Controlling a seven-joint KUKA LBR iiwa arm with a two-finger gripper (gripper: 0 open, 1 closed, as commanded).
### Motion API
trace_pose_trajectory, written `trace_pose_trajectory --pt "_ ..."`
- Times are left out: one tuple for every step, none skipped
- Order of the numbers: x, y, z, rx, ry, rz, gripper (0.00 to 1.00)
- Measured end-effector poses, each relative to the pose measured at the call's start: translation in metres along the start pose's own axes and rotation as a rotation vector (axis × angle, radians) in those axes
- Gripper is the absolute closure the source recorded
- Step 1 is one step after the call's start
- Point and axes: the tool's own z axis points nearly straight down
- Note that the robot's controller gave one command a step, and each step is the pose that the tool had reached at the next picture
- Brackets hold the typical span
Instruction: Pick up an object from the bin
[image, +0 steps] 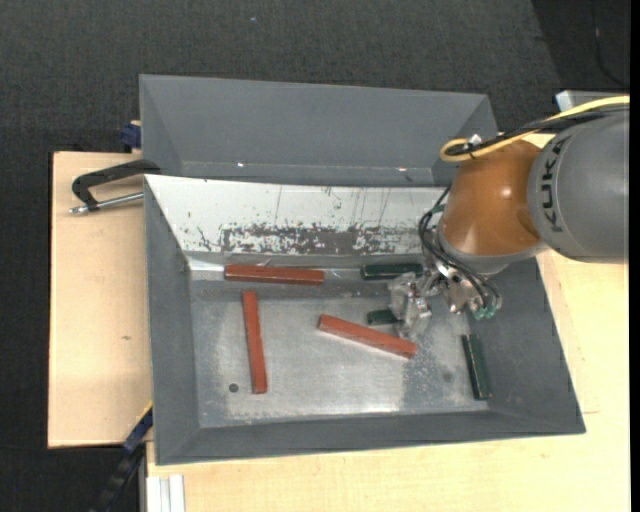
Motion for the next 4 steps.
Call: trace_pose_trajectory --pt "-0.003 0.011 -0.051 -0.002 0.007 0.000 1.00" --pt "0.006 0.012 -0.118 -0.002 0.004 -0.028 1.00" --pt "-0.008 0.026 -0.074 -0.001 0.004 0.159 0.00" --pt "-0.009 0.027 -0.072 -0.002 0.005 0.158 0.00"
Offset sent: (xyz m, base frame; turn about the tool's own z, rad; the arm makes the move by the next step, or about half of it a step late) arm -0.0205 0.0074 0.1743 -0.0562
